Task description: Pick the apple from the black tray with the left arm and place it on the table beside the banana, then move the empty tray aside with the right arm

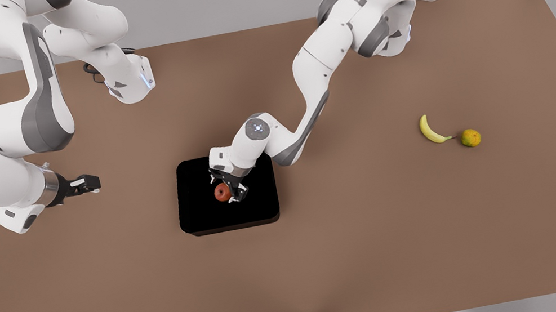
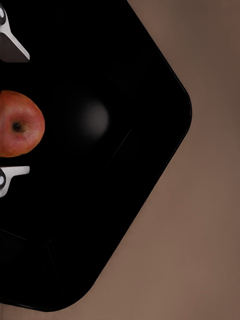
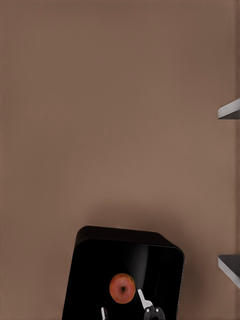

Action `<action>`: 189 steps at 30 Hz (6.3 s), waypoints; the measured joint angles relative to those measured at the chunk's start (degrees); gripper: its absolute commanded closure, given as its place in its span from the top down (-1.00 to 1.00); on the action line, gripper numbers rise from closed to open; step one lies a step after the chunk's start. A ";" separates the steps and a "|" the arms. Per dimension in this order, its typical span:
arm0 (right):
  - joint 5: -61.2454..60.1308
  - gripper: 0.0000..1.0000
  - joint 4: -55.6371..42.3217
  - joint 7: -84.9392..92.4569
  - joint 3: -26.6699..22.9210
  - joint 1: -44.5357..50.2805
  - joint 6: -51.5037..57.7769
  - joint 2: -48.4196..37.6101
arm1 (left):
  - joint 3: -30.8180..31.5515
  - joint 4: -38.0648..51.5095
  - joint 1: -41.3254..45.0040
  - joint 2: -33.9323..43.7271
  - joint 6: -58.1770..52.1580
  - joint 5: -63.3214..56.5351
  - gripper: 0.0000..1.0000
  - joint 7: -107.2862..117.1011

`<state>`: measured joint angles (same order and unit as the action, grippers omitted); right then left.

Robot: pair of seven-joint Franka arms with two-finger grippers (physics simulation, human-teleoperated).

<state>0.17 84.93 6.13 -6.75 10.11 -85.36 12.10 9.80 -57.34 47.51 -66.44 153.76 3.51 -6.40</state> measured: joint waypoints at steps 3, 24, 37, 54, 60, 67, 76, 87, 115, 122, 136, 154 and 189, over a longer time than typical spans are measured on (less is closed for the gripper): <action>0.02 1.00 0.00 -0.01 0.00 -0.01 0.00 0.00 | 0.04 0.15 0.35 -0.74 0.05 0.00 1.00 0.76; 0.04 1.00 0.00 0.04 -0.04 0.01 -0.07 0.08 | -1.43 1.83 1.49 -4.02 0.45 -0.06 1.00 3.68; 0.04 1.00 0.00 0.14 -0.09 -0.01 -0.13 0.09 | -1.89 1.79 1.70 -4.23 0.21 -0.02 0.58 4.99; 0.04 1.00 0.00 0.30 -0.09 -0.01 -0.16 0.09 | -3.06 1.67 1.25 2.29 -4.71 -0.15 0.43 6.21; -0.47 1.00 -0.67 -0.14 1.61 0.08 -0.23 0.14 | -3.31 -3.20 -2.93 16.78 -20.61 0.08 0.49 6.94; -1.64 1.00 -5.45 -4.27 9.90 2.89 -0.67 3.24 | -3.47 -30.49 -9.79 35.13 -25.71 -0.09 0.49 5.94; -3.98 1.00 12.55 -10.55 10.61 5.73 -8.61 -0.73 | -3.47 -50.55 -26.44 47.23 -23.74 2.27 0.49 -2.70; -5.05 1.00 25.76 -17.93 10.44 5.29 -37.25 2.46 | -5.18 -56.39 -38.80 48.39 -23.45 0.84 1.00 -18.80; -4.84 -0.26 33.25 -19.10 10.52 5.45 -47.94 9.33 | -9.92 -25.47 -44.68 52.68 -64.74 -1.38 1.00 3.70; -4.81 -0.29 33.22 -18.22 10.52 5.44 -48.14 9.36 | -10.04 -25.07 -47.14 51.21 -63.61 -0.64 1.00 5.82; -4.82 -0.44 33.14 -16.90 10.52 5.45 -48.50 10.72 | -9.86 -25.11 -47.08 51.17 -62.21 -3.06 1.00 6.18; -5.40 -0.69 31.25 -11.41 4.56 5.37 -40.96 0.63 | -9.90 -24.28 -47.26 51.05 -62.10 -2.86 1.00 6.32; -5.51 1.00 3.64 18.53 -9.82 11.54 -11.68 6.42 | -10.15 -21.79 -47.51 50.29 -59.95 -3.03 1.00 5.03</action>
<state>-5.34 88.57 24.66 -16.57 21.65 -97.05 18.53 -0.35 -79.13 0.00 -16.15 93.81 0.48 -1.37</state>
